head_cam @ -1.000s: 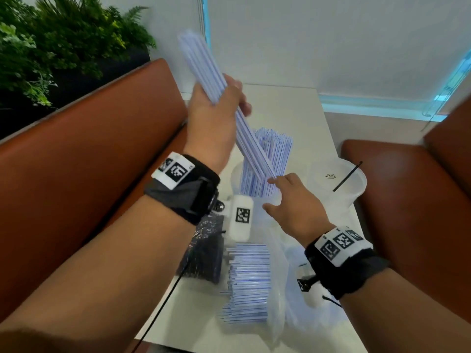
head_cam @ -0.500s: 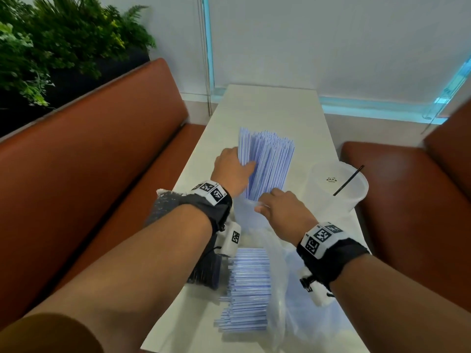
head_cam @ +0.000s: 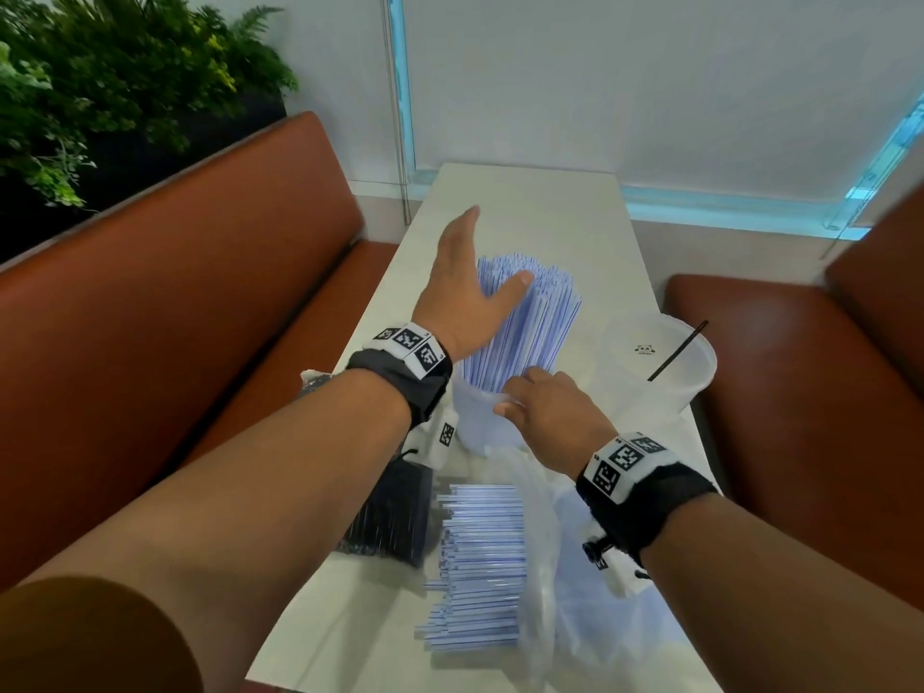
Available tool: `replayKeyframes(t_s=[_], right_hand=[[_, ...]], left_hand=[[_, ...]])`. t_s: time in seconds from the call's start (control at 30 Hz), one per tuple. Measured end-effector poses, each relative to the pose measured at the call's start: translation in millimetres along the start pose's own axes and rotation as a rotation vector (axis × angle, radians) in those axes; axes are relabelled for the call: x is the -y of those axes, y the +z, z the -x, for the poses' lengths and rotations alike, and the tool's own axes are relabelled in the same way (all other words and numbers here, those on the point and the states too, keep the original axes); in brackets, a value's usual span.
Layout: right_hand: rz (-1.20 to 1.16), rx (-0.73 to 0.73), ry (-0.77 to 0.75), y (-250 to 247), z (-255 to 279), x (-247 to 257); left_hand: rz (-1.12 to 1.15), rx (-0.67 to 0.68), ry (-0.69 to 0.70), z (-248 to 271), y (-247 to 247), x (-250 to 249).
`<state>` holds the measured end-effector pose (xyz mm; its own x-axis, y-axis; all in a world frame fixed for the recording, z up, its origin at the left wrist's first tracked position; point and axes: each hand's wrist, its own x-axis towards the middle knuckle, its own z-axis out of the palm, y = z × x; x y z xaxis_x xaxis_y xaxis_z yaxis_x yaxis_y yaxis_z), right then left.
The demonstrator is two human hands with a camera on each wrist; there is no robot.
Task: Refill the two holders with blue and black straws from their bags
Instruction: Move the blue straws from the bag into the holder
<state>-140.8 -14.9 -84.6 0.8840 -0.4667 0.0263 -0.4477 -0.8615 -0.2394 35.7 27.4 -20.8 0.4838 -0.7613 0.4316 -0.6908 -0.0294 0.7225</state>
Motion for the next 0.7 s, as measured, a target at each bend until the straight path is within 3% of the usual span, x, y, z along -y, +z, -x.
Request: replayKeyframes(t_s=[0.1, 0.2, 0.27, 0.37, 0.4, 0.43, 0.5, 0.57, 0.7], right_hand=[[0.019, -0.011, -0.030, -1, 0, 2], [-0.013, 0.011, -0.021, -5, 3, 4], [-0.084, -0.049, 0.014, -8, 10, 5], [-0.043, -0.361, 0.084, -7, 28, 15], [-0.002, -0.389, 0.145, -6, 34, 19], [0.029, -0.319, 0.231, -2, 39, 21], [0.095, -0.004, 0.411, 6, 48, 22], [0.160, 0.212, 0.456, 13, 55, 19], [0.099, 0.231, 0.448, 16, 56, 20]], left_hand=[[-0.276, 0.172, 0.102, -2, 6, -3], [-0.315, 0.195, 0.116, -2, 1, -7], [-0.258, 0.114, 0.149, 1, -10, -12], [-0.164, -0.101, 0.191, 14, -32, -16], [-0.132, -0.176, 0.206, 23, -38, -16], [-0.099, -0.227, 0.220, 33, -43, -17], [-0.059, -0.216, 0.224, 59, -47, -21], [-0.089, 0.000, 0.164, 86, -41, -23], [-0.457, 0.704, 0.040, 133, -11, -9]])
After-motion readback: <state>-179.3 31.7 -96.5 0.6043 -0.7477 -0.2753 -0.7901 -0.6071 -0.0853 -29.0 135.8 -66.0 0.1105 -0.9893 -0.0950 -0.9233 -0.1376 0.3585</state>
